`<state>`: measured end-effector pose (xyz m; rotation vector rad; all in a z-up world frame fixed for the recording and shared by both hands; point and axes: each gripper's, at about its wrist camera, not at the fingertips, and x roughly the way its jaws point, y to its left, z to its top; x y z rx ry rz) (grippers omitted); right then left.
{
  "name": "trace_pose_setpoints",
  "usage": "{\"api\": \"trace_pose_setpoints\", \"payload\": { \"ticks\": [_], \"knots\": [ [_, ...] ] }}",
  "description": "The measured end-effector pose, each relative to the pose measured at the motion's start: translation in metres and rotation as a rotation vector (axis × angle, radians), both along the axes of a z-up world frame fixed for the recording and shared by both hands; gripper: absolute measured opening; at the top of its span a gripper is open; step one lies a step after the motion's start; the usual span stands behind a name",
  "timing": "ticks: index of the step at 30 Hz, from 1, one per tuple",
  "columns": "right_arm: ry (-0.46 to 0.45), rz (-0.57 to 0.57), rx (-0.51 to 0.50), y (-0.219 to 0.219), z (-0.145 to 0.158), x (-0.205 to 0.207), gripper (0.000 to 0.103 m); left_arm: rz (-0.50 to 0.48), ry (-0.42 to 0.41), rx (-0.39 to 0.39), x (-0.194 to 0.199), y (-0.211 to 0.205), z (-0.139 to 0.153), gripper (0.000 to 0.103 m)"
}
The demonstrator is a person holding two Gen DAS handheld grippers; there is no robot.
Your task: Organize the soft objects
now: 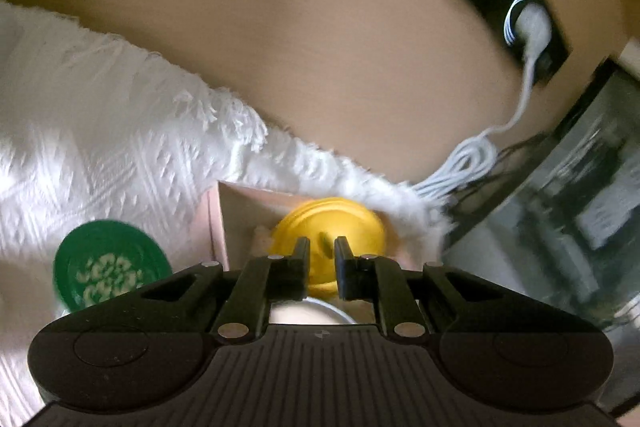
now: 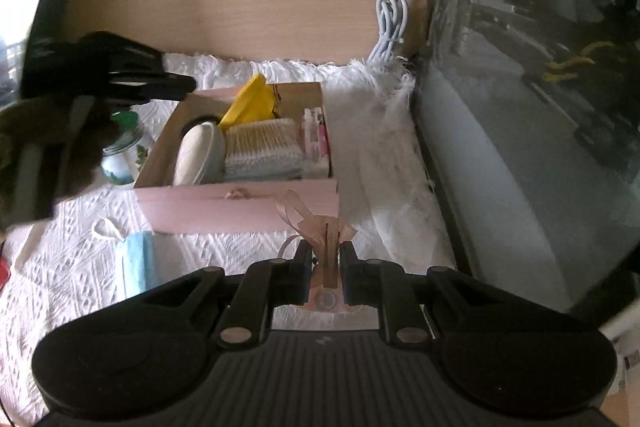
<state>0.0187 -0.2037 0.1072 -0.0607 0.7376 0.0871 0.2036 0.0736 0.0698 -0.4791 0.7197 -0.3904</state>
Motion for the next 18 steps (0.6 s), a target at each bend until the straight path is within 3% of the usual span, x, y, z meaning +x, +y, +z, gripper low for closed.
{"api": "trace_pose_setpoints", "payload": {
  "ticks": [5, 10, 14, 18],
  "knots": [
    [-0.061, 0.085, -0.012, 0.019, 0.023, 0.036, 0.014, 0.039, -0.062, -0.064, -0.038, 0.038, 0.029, 0.014],
    [-0.123, 0.237, 0.011, 0.067, 0.049, 0.085, 0.014, 0.086, -0.054, -0.027, -0.085, 0.072, 0.041, 0.014],
    [-0.045, 0.298, 0.086, 0.107, 0.039, 0.139, 0.014, 0.134, 0.01, 0.041, -0.122, 0.095, 0.032, 0.014],
    [0.069, 0.27, 0.077, 0.141, 0.008, 0.19, 0.014, 0.228, 0.095, 0.087, -0.159, 0.125, 0.013, 0.014]
  ]
}}
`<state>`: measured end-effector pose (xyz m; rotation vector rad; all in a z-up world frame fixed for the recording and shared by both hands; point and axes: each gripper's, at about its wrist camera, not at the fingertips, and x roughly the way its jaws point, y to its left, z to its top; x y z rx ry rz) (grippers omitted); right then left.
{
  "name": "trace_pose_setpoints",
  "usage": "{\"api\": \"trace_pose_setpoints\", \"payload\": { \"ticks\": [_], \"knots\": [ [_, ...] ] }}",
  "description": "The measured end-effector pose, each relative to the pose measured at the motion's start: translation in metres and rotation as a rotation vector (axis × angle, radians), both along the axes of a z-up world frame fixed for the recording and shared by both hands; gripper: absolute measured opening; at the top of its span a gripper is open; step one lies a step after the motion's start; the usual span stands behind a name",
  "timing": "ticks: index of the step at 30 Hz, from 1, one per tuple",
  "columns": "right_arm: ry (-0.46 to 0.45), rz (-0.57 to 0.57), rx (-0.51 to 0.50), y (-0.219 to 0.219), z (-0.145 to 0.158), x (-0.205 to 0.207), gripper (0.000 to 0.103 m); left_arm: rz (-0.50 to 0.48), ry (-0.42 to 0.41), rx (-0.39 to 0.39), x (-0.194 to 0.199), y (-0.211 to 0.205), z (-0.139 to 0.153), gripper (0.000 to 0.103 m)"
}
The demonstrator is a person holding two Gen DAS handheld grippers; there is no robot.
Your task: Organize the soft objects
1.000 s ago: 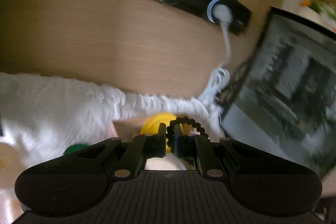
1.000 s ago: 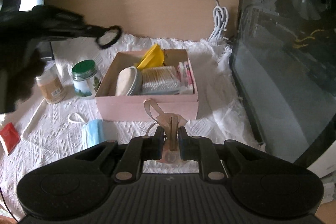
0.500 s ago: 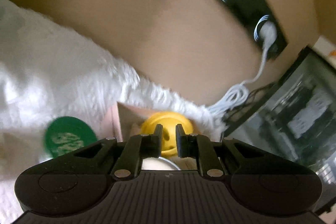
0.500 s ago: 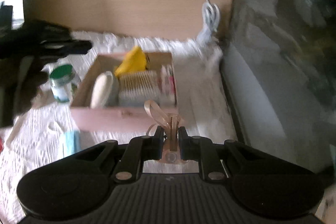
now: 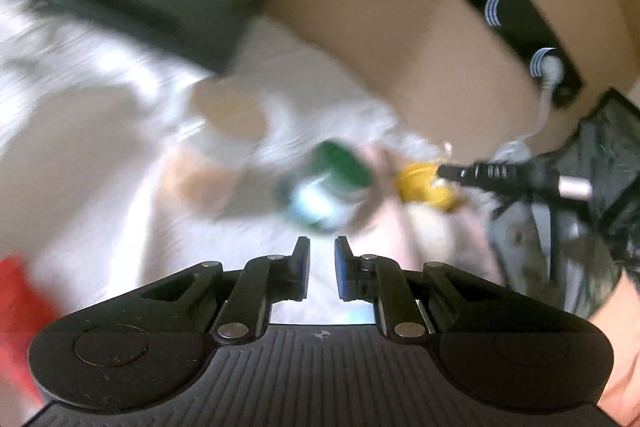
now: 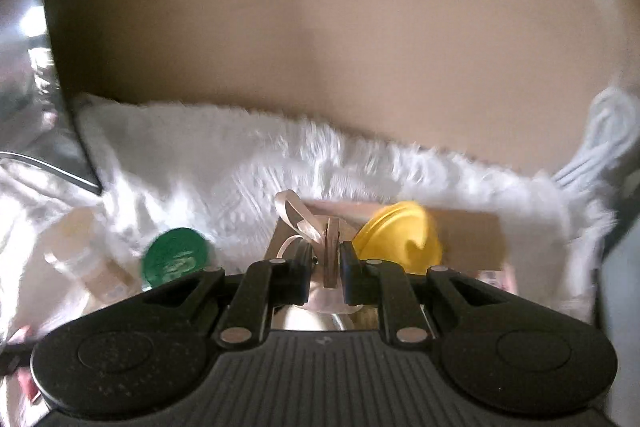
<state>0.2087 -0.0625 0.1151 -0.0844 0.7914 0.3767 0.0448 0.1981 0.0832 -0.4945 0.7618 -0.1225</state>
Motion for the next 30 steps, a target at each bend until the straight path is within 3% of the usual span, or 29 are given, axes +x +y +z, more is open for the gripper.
{"api": "trace_pose_setpoints", "payload": {
  "ticks": [4, 7, 9, 10, 13, 15, 19, 21, 24, 30],
  "knots": [
    [0.117, -0.054, -0.109, 0.017, -0.037, 0.033, 0.014, 0.112, 0.076, 0.072, -0.032, 0.03, -0.011, 0.014],
    [0.108, -0.064, -0.145, 0.018, -0.046, 0.032, 0.015, 0.219, 0.134, 0.205, -0.052, 0.051, -0.014, 0.014],
    [0.101, -0.057, -0.137, 0.017, -0.042, 0.025, 0.025, 0.326, 0.181, 0.262, -0.065, 0.07, -0.017, 0.014],
    [0.086, -0.057, -0.126, 0.017, -0.036, 0.02, 0.036, 0.375, 0.194, 0.272, -0.069, 0.079, -0.019, 0.014],
    [-0.041, -0.076, -0.112, 0.008, -0.013, -0.004, 0.062, 0.493, 0.218, 0.264, -0.085, 0.105, -0.024, 0.014],
    [-0.126, -0.083, -0.113, 0.002, 0.001, -0.025, 0.068, 0.538, 0.226, 0.246, -0.091, 0.118, -0.027, 0.014],
    [-0.221, -0.054, -0.122, -0.013, 0.011, -0.078, 0.076, 0.588, 0.234, 0.178, -0.088, 0.13, -0.036, 0.015],
    [-0.222, -0.033, -0.12, -0.019, 0.007, -0.103, 0.077, 0.592, 0.225, 0.159, -0.08, 0.129, -0.039, 0.025],
    [-0.174, 0.002, -0.114, -0.026, -0.007, -0.135, 0.077, 0.574, 0.23, 0.167, -0.072, 0.125, -0.042, 0.035],
    [-0.037, 0.001, -0.082, -0.027, -0.043, -0.175, 0.077, 0.573, 0.224, 0.23, -0.06, 0.117, -0.041, 0.04]
  ]
}}
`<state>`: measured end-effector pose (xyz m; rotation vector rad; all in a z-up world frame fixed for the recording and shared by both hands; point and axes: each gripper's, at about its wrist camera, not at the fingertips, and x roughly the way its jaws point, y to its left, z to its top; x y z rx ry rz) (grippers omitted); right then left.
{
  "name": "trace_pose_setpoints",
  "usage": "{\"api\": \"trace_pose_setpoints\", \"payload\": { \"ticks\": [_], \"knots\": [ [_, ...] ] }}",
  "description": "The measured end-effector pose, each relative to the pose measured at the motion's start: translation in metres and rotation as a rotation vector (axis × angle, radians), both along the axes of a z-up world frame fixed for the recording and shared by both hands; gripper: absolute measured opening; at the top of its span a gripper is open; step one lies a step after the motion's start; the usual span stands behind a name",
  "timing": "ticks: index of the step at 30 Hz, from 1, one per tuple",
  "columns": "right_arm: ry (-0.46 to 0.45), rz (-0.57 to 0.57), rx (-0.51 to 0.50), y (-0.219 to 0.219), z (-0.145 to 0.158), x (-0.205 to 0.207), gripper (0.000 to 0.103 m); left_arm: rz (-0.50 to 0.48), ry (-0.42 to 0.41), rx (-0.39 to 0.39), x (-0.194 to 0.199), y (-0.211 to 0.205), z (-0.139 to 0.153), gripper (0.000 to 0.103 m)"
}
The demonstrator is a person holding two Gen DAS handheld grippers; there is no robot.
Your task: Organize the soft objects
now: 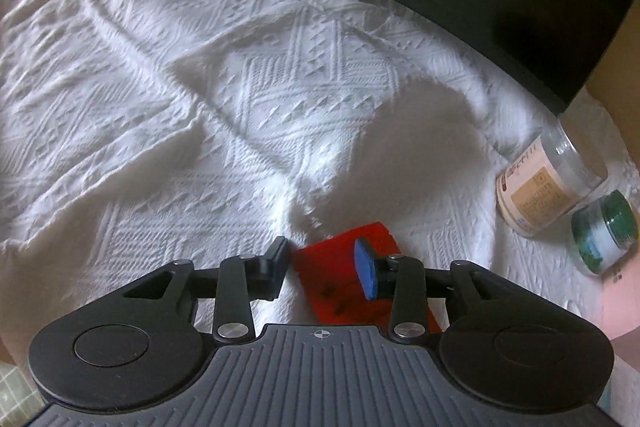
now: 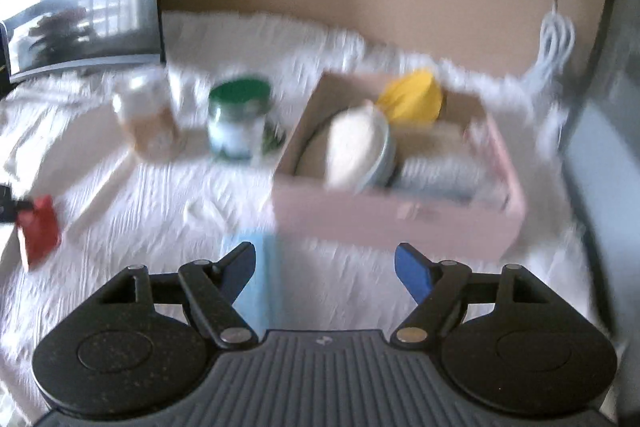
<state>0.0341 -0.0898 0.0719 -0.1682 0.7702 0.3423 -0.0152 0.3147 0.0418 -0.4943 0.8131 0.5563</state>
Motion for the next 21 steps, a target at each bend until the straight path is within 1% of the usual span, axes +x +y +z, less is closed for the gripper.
{"api": "trace_pose_setpoints", "payload": {
  "ticks": [3, 6, 8, 11, 13, 15, 17, 21],
  "knots": [
    [0.029, -0.009, 0.002, 0.001, -0.011, -0.011, 0.077, 0.019, -0.007, 0.019, 0.0, -0.004, 0.001, 0.039],
    [0.016, -0.021, -0.008, -0.001, -0.013, -0.017, 0.077, 0.071, -0.057, 0.018, -0.012, -0.009, 0.005, 0.036],
    [0.012, -0.036, -0.008, -0.004, -0.015, -0.016, 0.077, 0.076, -0.079, 0.013, -0.02, -0.017, 0.007, 0.036],
    [0.025, -0.065, 0.01, -0.007, -0.017, -0.011, 0.077, 0.035, -0.086, 0.01, -0.023, -0.029, 0.006, 0.037],
    [0.038, -0.071, 0.024, -0.007, -0.019, -0.008, 0.077, 0.005, -0.092, -0.013, -0.02, -0.032, 0.004, 0.036],
    [0.051, -0.051, 0.032, -0.003, -0.021, -0.005, 0.077, -0.036, -0.102, -0.055, -0.014, -0.034, 0.0, 0.036],
    [0.065, -0.022, 0.033, 0.002, -0.024, -0.003, 0.077, -0.081, -0.101, -0.074, -0.006, -0.038, -0.003, 0.036],
    [0.106, 0.009, 0.025, 0.012, -0.035, 0.006, 0.077, -0.203, -0.08, -0.048, 0.02, -0.052, -0.009, 0.036]
  ]
}}
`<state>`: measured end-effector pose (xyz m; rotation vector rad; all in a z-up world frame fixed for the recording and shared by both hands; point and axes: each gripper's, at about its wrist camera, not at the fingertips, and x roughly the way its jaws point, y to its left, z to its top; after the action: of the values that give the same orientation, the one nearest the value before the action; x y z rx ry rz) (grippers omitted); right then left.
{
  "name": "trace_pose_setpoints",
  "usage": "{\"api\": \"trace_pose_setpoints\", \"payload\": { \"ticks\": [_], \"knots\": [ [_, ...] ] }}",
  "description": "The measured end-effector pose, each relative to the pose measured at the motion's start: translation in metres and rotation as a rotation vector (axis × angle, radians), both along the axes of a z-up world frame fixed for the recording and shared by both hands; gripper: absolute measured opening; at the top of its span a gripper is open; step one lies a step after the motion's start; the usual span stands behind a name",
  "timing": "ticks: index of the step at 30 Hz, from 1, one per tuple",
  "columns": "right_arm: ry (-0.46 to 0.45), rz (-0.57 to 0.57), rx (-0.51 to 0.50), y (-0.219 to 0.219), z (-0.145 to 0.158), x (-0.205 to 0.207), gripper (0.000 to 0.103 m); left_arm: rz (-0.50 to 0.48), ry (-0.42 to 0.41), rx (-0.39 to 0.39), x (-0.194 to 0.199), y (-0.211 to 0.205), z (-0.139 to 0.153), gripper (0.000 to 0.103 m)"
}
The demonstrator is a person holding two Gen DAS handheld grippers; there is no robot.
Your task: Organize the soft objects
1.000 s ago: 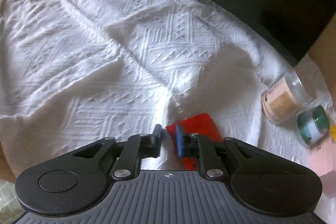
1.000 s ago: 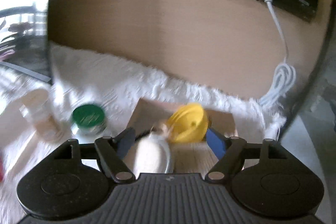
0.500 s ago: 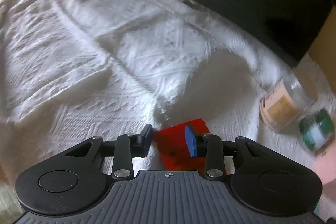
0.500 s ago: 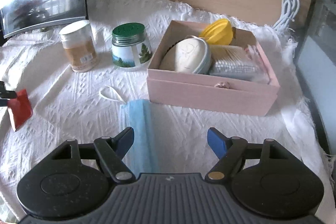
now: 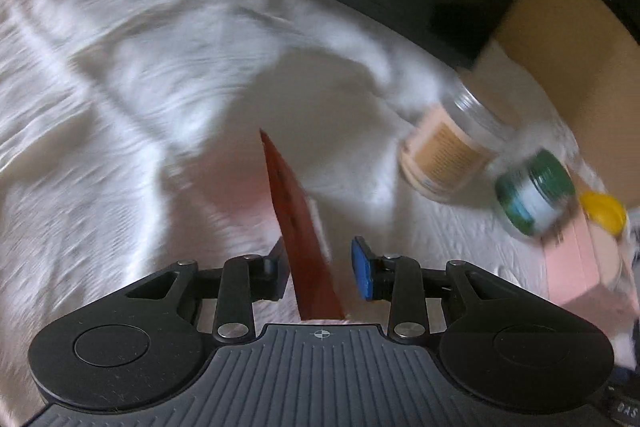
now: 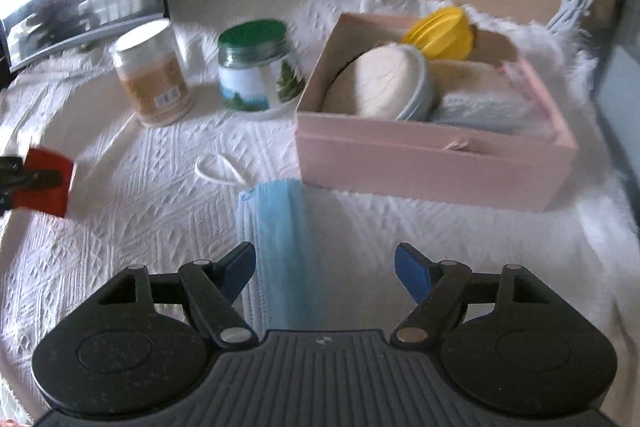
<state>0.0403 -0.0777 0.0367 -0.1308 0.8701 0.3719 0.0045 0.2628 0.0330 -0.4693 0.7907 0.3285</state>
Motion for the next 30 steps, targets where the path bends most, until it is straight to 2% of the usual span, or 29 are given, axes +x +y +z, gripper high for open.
{"api": "trace_pose_setpoints", "payload": {
  "ticks": [4, 8, 14, 19, 24, 26, 28, 30],
  "knots": [
    [0.047, -0.006, -0.001, 0.0, -0.013, 0.008, 0.078, -0.144, 0.029, 0.032, 0.025, -0.014, -0.007, 0.036],
    [0.022, 0.0, -0.003, 0.0, -0.016, 0.008, 0.084, -0.231, 0.039, 0.095, 0.035, -0.028, -0.007, 0.036],
    [-0.023, -0.017, -0.004, 0.005, -0.02, 0.007, 0.093, -0.242, 0.061, 0.116, 0.025, -0.027, -0.003, 0.036],
    [-0.066, -0.017, -0.026, 0.013, -0.025, 0.001, 0.1, -0.169, -0.019, 0.167, 0.01, -0.022, 0.018, 0.036],
    [-0.08, -0.029, -0.027, 0.015, -0.026, -0.001, 0.102, -0.263, 0.006, 0.151, 0.02, -0.035, 0.016, 0.036],
    [-0.086, -0.029, -0.025, 0.015, -0.027, -0.002, 0.102, -0.292, 0.043, 0.165, 0.023, -0.044, 0.007, 0.036],
    [-0.093, -0.029, -0.023, 0.015, -0.027, -0.003, 0.102, -0.319, 0.075, 0.182, 0.024, -0.053, -0.002, 0.04],
    [-0.095, -0.03, -0.022, 0.014, -0.027, -0.004, 0.103, -0.342, 0.08, 0.232, 0.023, -0.061, -0.006, 0.041]
  ]
}}
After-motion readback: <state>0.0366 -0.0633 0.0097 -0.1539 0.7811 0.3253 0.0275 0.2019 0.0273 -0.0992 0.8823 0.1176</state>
